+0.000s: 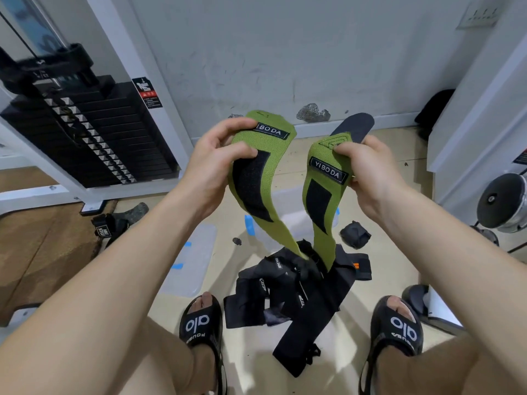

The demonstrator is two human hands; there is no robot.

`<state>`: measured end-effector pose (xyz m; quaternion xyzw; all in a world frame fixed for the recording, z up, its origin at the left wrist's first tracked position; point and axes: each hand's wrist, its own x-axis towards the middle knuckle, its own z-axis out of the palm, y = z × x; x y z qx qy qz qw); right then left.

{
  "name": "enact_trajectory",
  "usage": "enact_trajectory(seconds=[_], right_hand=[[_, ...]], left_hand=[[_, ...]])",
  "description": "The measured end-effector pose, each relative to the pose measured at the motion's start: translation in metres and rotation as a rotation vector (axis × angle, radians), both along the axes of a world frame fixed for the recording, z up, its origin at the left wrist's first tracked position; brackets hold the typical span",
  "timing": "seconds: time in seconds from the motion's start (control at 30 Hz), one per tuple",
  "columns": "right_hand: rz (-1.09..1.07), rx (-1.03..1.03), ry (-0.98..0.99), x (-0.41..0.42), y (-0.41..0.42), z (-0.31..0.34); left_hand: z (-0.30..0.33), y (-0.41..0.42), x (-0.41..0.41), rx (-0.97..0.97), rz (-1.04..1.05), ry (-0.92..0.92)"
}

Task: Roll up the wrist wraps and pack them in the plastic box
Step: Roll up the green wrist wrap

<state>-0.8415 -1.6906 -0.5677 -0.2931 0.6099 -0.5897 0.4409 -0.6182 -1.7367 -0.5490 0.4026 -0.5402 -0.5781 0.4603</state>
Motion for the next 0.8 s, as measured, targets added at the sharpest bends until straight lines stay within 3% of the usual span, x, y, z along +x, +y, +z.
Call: enact_trajectory(seconds=[0.3, 0.63, 0.8], right_hand=[[-0.016, 0.040, -0.077, -0.008, -0.006, -0.002], [0.009, 0.035, -0.061, -0.004, -0.004, 0.003], [0.057, 0.031, -0.022, 0.004, 0.003, 0.010]], left_hand=[[0.004, 0.008, -0.002, -0.016, -0.141, 0.061], [0.001, 0.004, -0.002, -0.028, -0.123, 0.069], [-0.009, 0.003, -0.005, -0.092, 0.003, -0.113]])
